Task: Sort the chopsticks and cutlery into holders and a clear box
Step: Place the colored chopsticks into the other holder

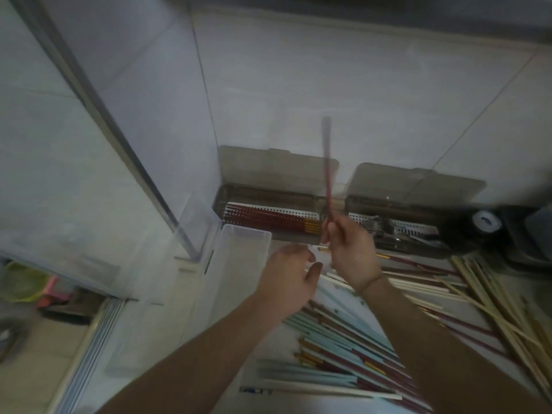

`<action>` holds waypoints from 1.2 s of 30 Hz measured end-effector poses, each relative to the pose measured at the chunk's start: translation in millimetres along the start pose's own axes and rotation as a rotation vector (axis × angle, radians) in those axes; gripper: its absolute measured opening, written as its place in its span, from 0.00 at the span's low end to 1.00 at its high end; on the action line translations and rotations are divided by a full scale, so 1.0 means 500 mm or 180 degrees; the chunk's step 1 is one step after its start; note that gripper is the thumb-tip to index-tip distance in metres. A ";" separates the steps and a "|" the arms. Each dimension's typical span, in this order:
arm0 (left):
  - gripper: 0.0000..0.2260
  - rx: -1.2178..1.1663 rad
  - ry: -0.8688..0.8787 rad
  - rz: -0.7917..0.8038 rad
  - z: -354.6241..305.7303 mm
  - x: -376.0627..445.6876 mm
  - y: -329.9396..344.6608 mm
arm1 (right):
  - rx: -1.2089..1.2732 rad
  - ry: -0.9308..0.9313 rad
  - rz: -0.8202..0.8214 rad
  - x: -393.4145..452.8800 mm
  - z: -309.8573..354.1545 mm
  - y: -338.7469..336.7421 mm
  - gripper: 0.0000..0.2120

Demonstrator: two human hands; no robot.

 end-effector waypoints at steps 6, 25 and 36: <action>0.23 0.1363 -0.0496 0.0400 0.082 0.023 -0.034 | -0.1701 0.0174 0.0790 0.116 -0.037 0.064 0.13; 0.08 0.1699 0.0372 0.1127 0.025 -0.031 0.030 | -0.0994 -0.0888 -0.0198 -0.004 -0.050 0.027 0.08; 0.14 0.2438 0.0334 0.0654 0.004 -0.042 0.001 | -0.1312 -0.0229 0.0236 -0.293 -0.224 0.002 0.08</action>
Point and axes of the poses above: each hand's wrist, its own x-axis towards the middle knuckle, its own y-axis out of the palm, z = x × y, the point moved 8 cm from there along x, towards the middle knuckle, and after that the axes turned 14 degrees about -x, right-handed, at the moved point
